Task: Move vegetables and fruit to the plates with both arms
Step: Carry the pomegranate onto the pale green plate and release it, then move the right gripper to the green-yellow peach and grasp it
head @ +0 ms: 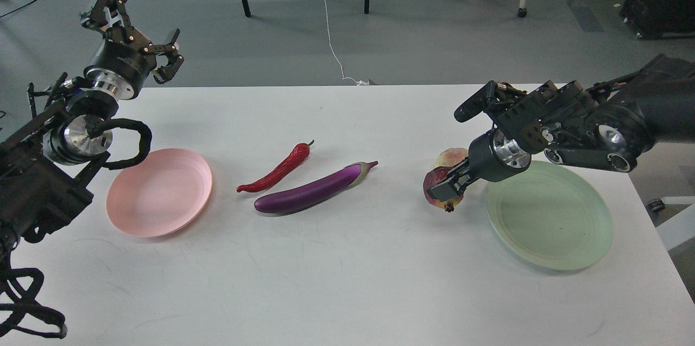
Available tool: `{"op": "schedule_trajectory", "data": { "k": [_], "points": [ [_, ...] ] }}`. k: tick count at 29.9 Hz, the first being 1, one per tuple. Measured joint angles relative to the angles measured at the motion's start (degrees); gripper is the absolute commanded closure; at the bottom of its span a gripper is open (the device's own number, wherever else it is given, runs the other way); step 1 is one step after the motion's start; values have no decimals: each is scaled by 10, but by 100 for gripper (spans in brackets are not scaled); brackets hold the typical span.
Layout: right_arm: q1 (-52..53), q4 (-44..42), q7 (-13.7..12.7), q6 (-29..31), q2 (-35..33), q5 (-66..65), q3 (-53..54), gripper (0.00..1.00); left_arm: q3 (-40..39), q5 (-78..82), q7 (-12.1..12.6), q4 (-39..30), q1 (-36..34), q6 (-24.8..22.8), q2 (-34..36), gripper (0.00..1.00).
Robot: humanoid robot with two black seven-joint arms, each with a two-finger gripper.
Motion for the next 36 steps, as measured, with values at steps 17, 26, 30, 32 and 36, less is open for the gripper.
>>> {"op": "schedule_trajectory", "data": {
  "k": [17,26,30,32,36],
  "points": [
    [-50,71,-3,0,-181,-123,-38,10,1,1,-1,0,2,1,-8,2],
    [-38,69,-8,3,-198,-120,-32,3,2,1,0,0,2,0,-4,2],
    [-3,68,-14,8,-191,-104,-14,3,2,1,0,0,3,0,-3,2],
    [7,64,-22,14,-181,-90,-11,3,2,1,0,0,3,0,-2,2],
    [10,41,-28,13,-148,-80,4,4,2,1,0,0,3,0,-2,2]
  ]
}}
